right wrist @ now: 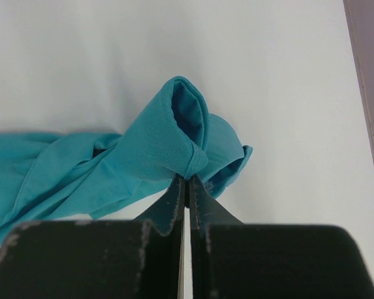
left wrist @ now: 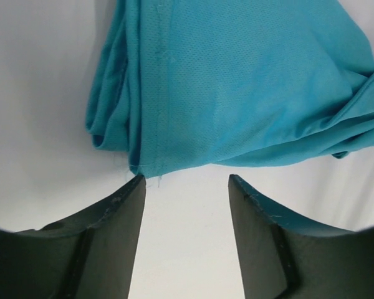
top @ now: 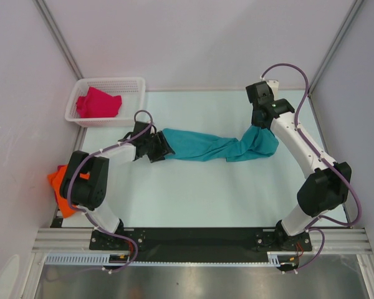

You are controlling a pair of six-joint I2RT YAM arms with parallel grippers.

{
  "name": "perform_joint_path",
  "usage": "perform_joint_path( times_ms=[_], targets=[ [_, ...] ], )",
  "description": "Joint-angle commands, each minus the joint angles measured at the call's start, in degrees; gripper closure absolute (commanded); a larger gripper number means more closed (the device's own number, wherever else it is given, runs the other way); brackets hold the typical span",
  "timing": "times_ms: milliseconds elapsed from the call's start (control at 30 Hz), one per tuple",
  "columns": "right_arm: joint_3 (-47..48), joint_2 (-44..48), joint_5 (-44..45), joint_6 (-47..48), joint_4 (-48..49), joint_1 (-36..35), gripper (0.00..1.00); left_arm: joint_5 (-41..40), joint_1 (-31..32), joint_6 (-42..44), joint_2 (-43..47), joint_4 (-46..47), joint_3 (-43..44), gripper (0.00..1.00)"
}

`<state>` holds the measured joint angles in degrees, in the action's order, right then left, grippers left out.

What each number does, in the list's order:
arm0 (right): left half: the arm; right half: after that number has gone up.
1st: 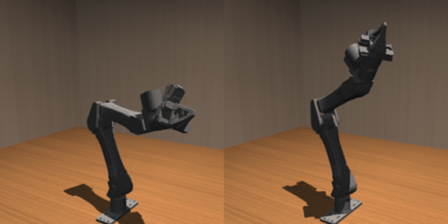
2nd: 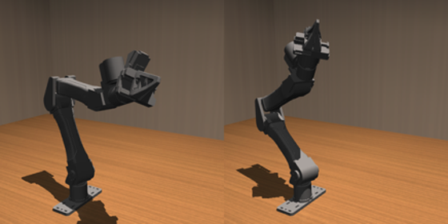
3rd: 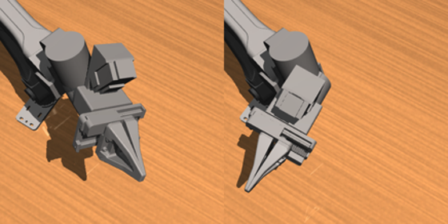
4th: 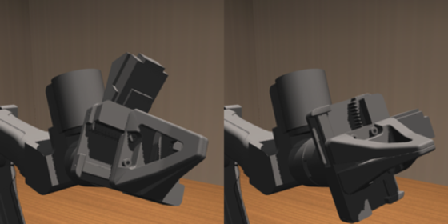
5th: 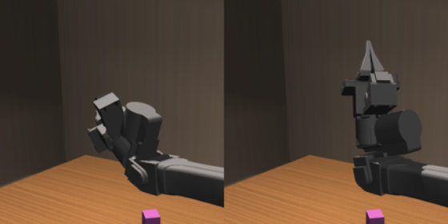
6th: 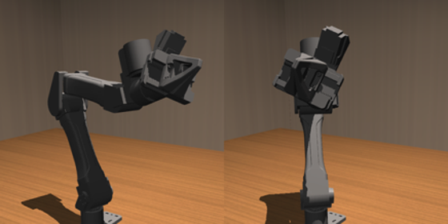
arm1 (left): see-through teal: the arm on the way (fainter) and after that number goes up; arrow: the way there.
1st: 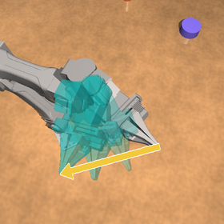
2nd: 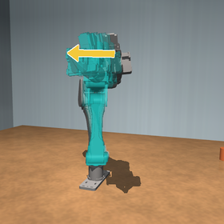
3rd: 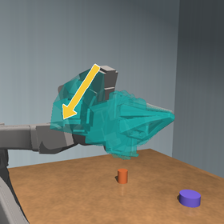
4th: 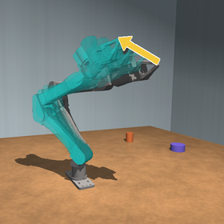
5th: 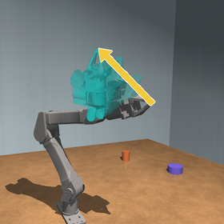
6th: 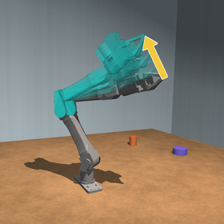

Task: Fold and stack the t-shirts
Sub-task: Flatten out the tshirt

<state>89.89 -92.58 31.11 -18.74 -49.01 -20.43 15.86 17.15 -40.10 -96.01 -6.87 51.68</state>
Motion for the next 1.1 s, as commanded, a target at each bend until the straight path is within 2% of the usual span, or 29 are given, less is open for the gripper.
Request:
perform_joint_path(
  times_ms=[0, 100, 367, 633, 833, 867, 933, 1067],
  targets=[
    [0.0, 0.2, 1.5, 0.6, 0.9, -0.2, 1.00, -6.0, 0.3, 2.7, 2.6, -3.5, 3.7, 0.36],
    [-0.1, -0.1, 1.3, 0.5, 1.0, -0.2, 1.00, -7.7, -0.1, 3.6, 2.6, -4.9, 5.1, 0.35],
    [-0.2, -0.4, 1.7, 0.7, 1.0, -0.2, 1.00, -6.1, -0.4, 3.4, 0.6, -3.7, 5.5, 0.36],
    [-0.2, -0.3, 1.8, 0.8, 0.6, -0.2, 1.00, -3.6, -0.5, 2.6, -1.9, -0.8, 4.5, 0.45],
    [-0.6, 0.6, 2.2, 0.9, 0.4, -0.3, 1.00, -0.6, -0.5, 1.4, -3.7, 1.9, 3.5, 0.65],
    [-0.7, 0.6, 2.3, 0.9, 0.2, -0.2, 1.00, -0.2, -0.5, 1.3, -4.0, 2.1, 3.3, 0.80],
    [-0.8, 0.9, 2.5, 0.9, 0.2, -0.2, 1.00, 0.9, -0.6, 1.2, -4.3, 2.6, 3.2, 1.00],
    [-1.0, 1.4, 2.5, 0.9, 0.1, -0.2, 1.00, 2.2, -0.5, 1.0, -2.6, 3.5, 2.7, 1.00]
  ],
)
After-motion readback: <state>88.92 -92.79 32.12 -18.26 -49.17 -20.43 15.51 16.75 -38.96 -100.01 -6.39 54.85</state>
